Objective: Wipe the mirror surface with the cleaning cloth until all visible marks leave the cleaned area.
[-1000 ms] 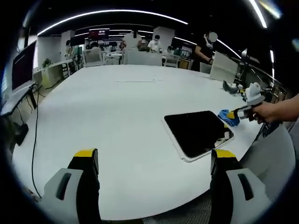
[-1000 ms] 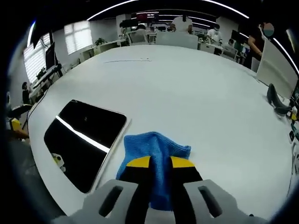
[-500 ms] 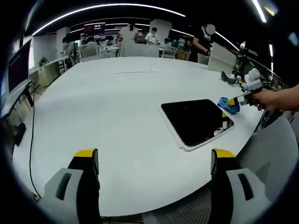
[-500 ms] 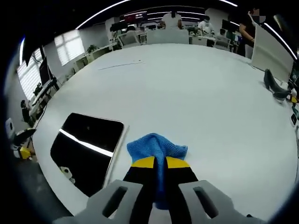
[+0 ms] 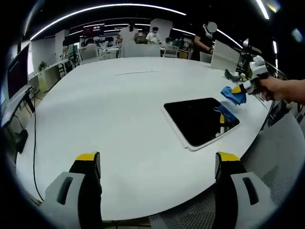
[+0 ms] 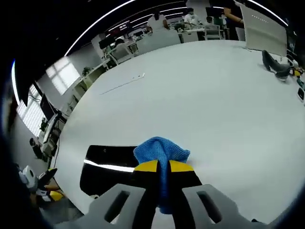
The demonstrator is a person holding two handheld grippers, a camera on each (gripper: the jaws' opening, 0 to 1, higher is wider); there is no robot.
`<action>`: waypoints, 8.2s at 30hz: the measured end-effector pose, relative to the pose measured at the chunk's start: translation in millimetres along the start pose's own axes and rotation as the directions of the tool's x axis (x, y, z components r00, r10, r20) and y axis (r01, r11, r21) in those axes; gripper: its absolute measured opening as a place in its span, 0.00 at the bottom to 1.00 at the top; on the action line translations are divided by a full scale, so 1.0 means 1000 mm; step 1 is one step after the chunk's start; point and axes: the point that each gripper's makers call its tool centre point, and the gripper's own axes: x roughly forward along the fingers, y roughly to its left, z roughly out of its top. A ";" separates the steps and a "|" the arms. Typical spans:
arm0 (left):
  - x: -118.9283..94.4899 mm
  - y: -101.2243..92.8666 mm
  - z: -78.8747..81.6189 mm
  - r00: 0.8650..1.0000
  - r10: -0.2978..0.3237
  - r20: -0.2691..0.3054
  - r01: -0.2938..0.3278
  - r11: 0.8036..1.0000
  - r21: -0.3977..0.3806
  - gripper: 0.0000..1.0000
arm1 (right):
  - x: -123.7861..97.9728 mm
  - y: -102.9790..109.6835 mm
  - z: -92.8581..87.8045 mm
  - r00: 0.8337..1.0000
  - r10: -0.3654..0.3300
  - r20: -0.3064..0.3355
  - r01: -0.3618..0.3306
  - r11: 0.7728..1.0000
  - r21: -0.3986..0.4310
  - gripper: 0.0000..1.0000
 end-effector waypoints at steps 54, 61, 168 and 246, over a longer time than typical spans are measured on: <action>0.005 -0.013 0.005 0.995 -0.087 0.051 0.089 0.995 -0.046 0.96 | 0.061 0.050 -0.028 0.992 -0.083 -0.092 0.070 0.989 -0.132 0.03; 0.006 -0.014 0.003 0.995 -0.088 0.040 0.089 0.995 -0.041 0.96 | 0.066 0.064 -0.030 0.993 -0.071 -0.095 0.058 0.989 -0.134 0.03; 0.007 -0.016 0.000 0.993 -0.112 0.028 0.112 0.994 -0.014 0.97 | 0.102 0.205 -0.064 0.982 0.090 -0.169 -0.124 0.971 -0.204 0.01; 0.007 -0.020 -0.003 0.994 -0.109 0.008 0.109 0.994 0.006 0.99 | 0.071 0.186 -0.090 0.968 0.161 -0.193 -0.207 0.945 -0.254 0.01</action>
